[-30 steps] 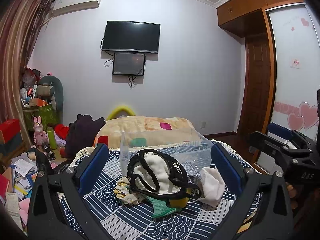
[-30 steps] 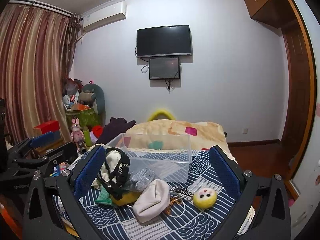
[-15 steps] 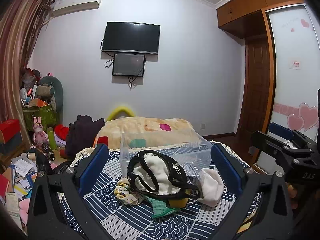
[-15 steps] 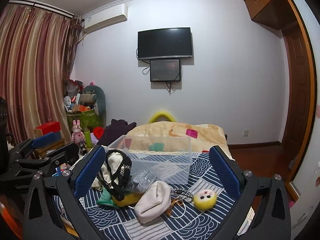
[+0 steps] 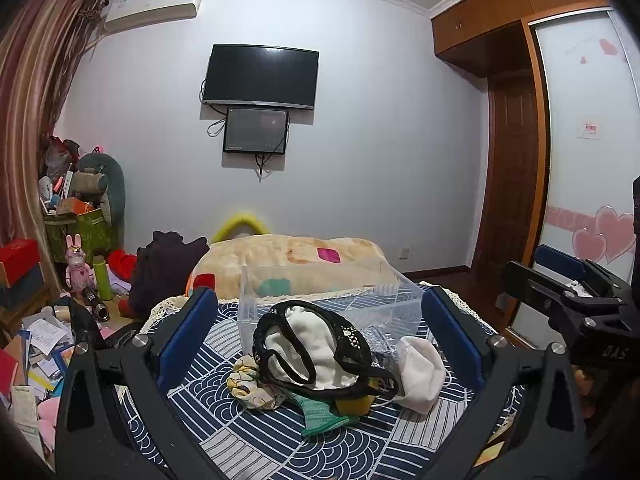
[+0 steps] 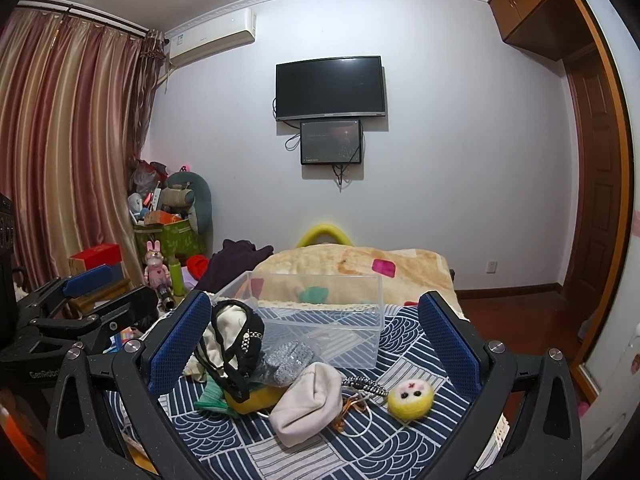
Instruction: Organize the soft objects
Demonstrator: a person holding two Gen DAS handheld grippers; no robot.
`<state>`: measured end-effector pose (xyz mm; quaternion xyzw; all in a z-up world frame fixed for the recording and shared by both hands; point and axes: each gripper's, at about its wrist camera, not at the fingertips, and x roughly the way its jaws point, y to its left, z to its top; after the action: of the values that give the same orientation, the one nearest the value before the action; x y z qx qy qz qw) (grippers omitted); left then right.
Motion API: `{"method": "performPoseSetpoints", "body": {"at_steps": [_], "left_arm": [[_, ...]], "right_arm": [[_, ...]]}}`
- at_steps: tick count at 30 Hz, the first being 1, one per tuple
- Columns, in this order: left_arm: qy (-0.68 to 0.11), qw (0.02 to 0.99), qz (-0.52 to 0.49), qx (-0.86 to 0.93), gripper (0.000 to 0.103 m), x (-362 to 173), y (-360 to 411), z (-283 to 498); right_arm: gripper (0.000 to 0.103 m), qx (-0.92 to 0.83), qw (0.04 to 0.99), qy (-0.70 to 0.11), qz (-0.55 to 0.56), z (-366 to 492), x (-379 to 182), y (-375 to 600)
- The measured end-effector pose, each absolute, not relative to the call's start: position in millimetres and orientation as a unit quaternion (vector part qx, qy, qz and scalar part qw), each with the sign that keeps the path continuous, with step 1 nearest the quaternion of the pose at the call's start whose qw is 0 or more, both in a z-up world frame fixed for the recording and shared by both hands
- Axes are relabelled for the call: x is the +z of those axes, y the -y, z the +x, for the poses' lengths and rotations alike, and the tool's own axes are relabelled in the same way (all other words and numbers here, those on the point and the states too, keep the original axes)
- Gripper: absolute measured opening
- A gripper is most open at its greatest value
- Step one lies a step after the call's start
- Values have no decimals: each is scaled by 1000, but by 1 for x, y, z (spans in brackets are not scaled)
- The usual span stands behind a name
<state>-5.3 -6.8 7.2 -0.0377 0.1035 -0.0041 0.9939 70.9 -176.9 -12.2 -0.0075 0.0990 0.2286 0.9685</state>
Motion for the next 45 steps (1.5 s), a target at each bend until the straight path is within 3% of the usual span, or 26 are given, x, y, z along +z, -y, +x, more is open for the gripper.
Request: {"method": "performPoseSetpoints", "body": {"at_steps": [23,24,27,31,40,45], "left_arm": [[-131,990,-45,-14,103,-5,2,4],[-136,990,-45,-12,102,-8,2,7],[-148,988,-49,-10,82,-14,0,13],[-183,981,-58,-14,74,-24,-3,28],[-241,964,-100,-44,72,-47,-3,66],[-267,956,-112,-45,72,-57,3,88]], "right_arm": [[103,218,968,-125,2,83,-19,182],[103,217,968,-128,3,85,-20,183],[103,207,969,-134,-1,90,-26,184],[95,194,970,-148,-12,98,-35,184],[71,176,961,-212,6,127,-58,200],[67,160,957,-241,14,137,-69,207]]}}
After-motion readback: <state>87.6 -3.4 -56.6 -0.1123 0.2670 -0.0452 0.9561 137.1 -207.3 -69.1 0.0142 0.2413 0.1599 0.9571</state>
